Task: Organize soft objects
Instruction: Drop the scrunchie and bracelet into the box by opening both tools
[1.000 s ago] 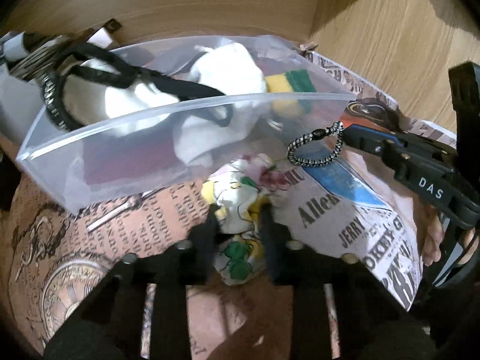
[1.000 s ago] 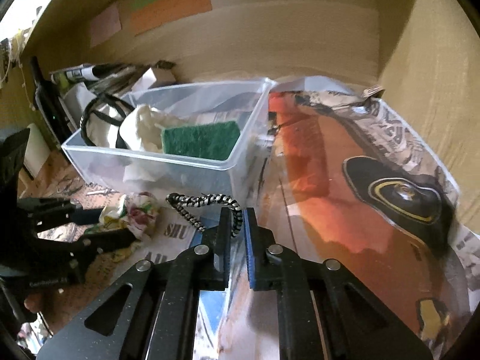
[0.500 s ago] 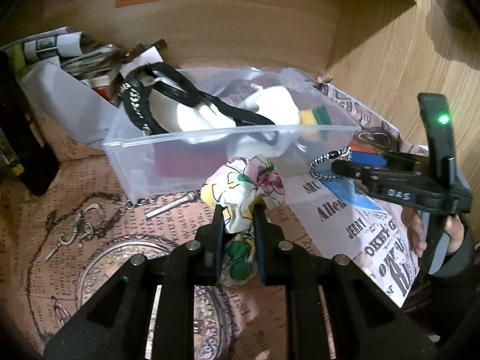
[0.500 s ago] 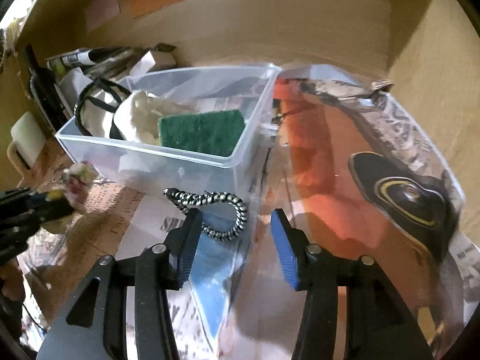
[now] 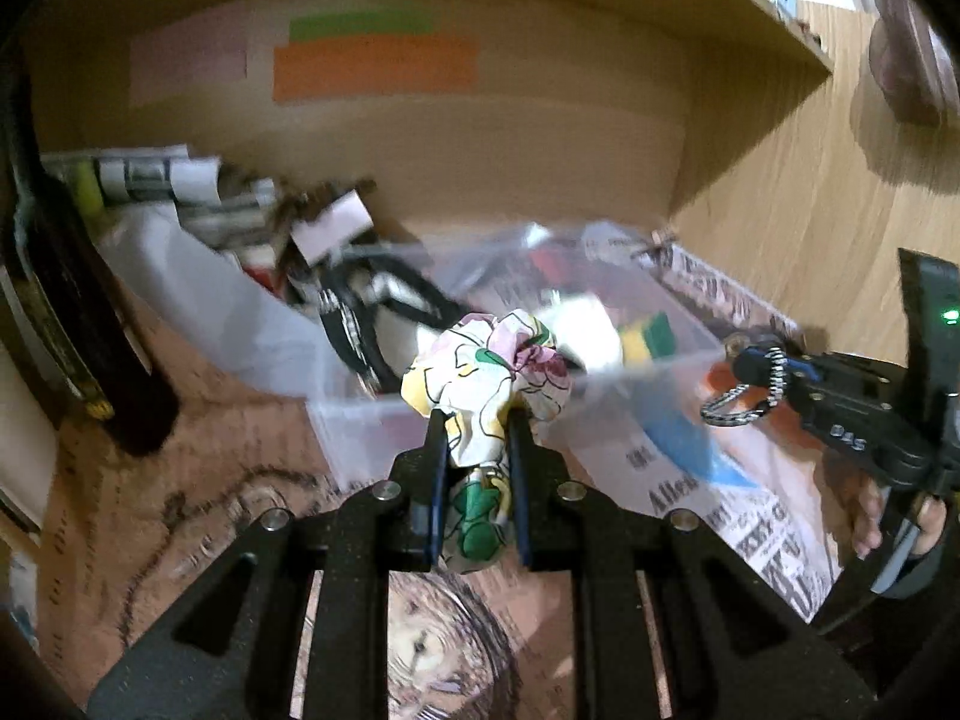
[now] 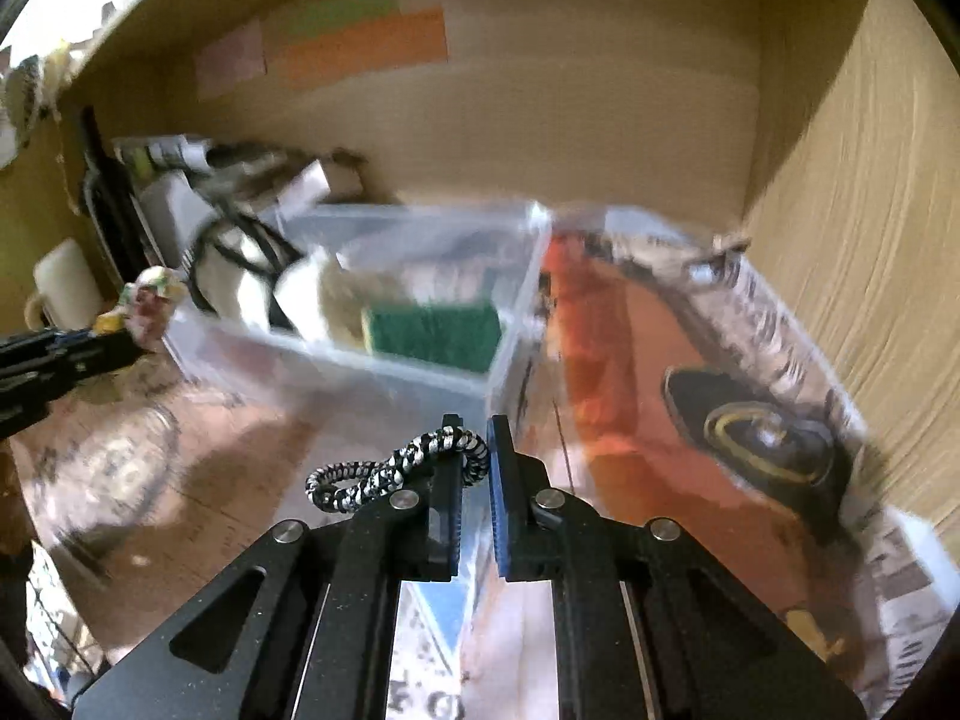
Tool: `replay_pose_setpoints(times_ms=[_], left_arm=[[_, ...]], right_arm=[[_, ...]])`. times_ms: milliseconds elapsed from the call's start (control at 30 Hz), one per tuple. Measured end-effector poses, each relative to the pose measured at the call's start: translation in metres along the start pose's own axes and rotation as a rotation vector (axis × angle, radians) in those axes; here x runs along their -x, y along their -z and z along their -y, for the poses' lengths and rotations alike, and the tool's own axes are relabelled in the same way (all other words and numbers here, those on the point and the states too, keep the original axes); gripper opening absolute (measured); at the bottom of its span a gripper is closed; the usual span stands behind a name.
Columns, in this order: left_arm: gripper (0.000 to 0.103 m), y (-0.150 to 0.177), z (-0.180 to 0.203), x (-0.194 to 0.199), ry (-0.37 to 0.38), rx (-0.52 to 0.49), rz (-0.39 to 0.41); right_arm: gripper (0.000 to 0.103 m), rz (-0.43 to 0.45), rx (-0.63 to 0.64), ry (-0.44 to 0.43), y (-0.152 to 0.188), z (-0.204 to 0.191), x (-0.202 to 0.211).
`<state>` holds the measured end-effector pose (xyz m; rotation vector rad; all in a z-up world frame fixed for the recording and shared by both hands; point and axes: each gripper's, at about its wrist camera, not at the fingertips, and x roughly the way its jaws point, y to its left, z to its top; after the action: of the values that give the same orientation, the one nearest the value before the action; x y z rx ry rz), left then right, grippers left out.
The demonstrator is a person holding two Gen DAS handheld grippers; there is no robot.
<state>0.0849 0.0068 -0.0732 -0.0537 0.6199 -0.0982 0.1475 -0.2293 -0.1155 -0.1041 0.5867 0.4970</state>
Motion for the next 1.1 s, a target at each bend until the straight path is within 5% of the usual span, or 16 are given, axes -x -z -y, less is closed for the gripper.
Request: replay_pose_setpoints(times_ms=[200, 400, 900, 1000, 1100], left_arm=[[0.017, -0.029, 0.001, 0.004, -0.048, -0.007, 0.079], [0.018, -0.053, -0.001, -0.013, -0.076, -0.016, 0.087], [0.018, -0.056, 0.004, -0.105, -0.071, -0.038, -0.111], [0.023, -0.049, 0.006, -0.114, -0.076, -0.058, -0.138], [0.039, -0.044, 0.007, -0.114, -0.072, -0.065, -0.144]], right_arm=[[0.007, 0.124, 0.043, -0.023, -0.039, -0.017, 0.017], [0.007, 0.146, 0.063, -0.028, -0.068, -0.022, -0.003], [0.007, -0.057, 0.116, 0.023, -0.073, -0.026, -0.089], [0.014, -0.089, 0.145, 0.042, -0.066, -0.024, -0.094], [0.037, -0.093, 0.178, 0.063, -0.06, -0.024, -0.09]])
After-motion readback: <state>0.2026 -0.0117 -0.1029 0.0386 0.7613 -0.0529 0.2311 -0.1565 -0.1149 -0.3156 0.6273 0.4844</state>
